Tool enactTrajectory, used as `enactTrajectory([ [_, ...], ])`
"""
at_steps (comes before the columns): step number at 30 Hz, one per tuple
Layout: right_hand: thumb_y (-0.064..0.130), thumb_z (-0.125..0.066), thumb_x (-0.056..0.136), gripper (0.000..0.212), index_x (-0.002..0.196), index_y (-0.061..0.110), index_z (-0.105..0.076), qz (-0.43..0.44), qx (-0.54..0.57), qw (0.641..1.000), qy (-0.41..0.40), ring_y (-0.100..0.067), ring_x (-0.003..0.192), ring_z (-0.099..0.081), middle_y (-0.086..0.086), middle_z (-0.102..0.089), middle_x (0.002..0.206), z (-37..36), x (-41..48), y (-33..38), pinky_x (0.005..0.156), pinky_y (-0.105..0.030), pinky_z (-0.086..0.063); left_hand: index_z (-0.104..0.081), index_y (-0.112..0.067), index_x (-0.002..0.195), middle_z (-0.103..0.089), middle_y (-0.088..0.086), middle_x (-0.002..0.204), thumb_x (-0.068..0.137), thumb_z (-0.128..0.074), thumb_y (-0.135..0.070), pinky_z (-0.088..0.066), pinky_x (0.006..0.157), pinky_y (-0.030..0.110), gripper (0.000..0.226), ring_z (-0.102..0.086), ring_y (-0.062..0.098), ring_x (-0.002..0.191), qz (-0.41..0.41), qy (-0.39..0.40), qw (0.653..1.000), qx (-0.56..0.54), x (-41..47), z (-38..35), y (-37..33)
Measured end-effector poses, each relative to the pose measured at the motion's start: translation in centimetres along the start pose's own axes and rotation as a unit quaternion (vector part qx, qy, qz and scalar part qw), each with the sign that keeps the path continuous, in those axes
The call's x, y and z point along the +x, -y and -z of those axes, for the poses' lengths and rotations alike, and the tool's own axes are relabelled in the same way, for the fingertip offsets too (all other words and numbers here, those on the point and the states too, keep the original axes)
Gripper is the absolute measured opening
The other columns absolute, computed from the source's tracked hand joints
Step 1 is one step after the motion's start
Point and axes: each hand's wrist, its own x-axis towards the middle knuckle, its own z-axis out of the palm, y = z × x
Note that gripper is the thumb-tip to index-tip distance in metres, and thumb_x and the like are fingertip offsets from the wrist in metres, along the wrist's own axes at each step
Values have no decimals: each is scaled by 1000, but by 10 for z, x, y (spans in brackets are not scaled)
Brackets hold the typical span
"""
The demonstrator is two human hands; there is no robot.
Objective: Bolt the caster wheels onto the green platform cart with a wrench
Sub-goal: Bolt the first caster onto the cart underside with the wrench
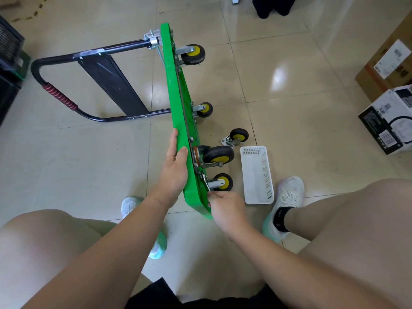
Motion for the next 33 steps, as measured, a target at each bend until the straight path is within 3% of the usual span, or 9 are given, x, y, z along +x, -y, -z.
enactTrajectory([
  [3,28,-55,98,33,82,8,-76,29,-46,999,-3,-18,65,-56,-2,-66,65,0,-5,1,56,-26,-38,-27,-74,144,-54,-22,148,106,-36,-37,-43,116,42,53,-57,8,130,0,0,1000,-4,0,1,1],
  [6,27,-52,100,32,87,10,-77,59,-70,996,3,-13,64,-58,-2,-69,71,-1,-6,2,52,-19,-37,-23,-64,152,-53,-21,148,111,-33,-32,-45,114,39,54,-58,5,127,-1,4,1000,-5,1,0,0],
  [9,27,-53,100,29,93,14,-78,66,-90,994,14,-8,66,-59,0,-71,77,-1,-4,2,52,-15,-39,-24,-66,151,-54,-21,148,110,-34,-32,-45,114,41,54,-58,8,128,-3,1,1000,-7,1,0,1],
  [12,28,-61,96,19,99,25,-79,9,-19,999,47,-13,70,-64,3,-74,79,-3,0,-1,63,-25,-51,-26,-74,144,-54,-21,148,107,-35,-35,-46,114,43,55,-59,10,129,-5,4,1000,-6,1,0,1],
  [15,19,-71,90,11,97,25,-78,-75,116,987,87,-14,62,-62,-2,-75,78,3,4,1,60,-29,-50,-24,-66,151,-55,-20,147,111,-34,-30,-48,110,37,55,-59,9,126,-2,0,1000,-6,1,1,0],
  [21,15,-74,89,26,115,15,-72,-111,118,979,127,-17,71,-70,-7,-77,96,9,20,0,60,-26,-54,-25,-68,149,-58,-20,144,110,-34,-31,-50,109,44,54,-63,12,122,-1,1,1000,-7,2,0,1],
  [27,9,-71,91,30,121,12,-68,-104,94,980,140,-18,72,-68,-8,-74,102,3,31,-9,72,-32,-60,-22,-65,152,-57,-19,144,111,-33,-30,-51,108,46,55,-64,14,121,1,10,1000,-18,3,1,3],
  [31,4,-69,91,32,122,9,-67,-99,91,980,147,-20,91,-70,-7,-73,109,2,46,-19,74,-27,-59,-21,-65,152,-55,-19,147,109,-33,-32,-49,111,47,56,-62,13,124,-2,15,1000,-16,3,1,3],
  [33,3,-70,90,36,126,6,-66,-77,68,984,145,-22,101,-70,-6,-73,113,1,56,-27,88,-31,-58,-21,-66,152,-56,-20,147,107,-34,-34,-48,112,47,56,-62,12,124,-3,18,1000,-17,3,2,3],
])
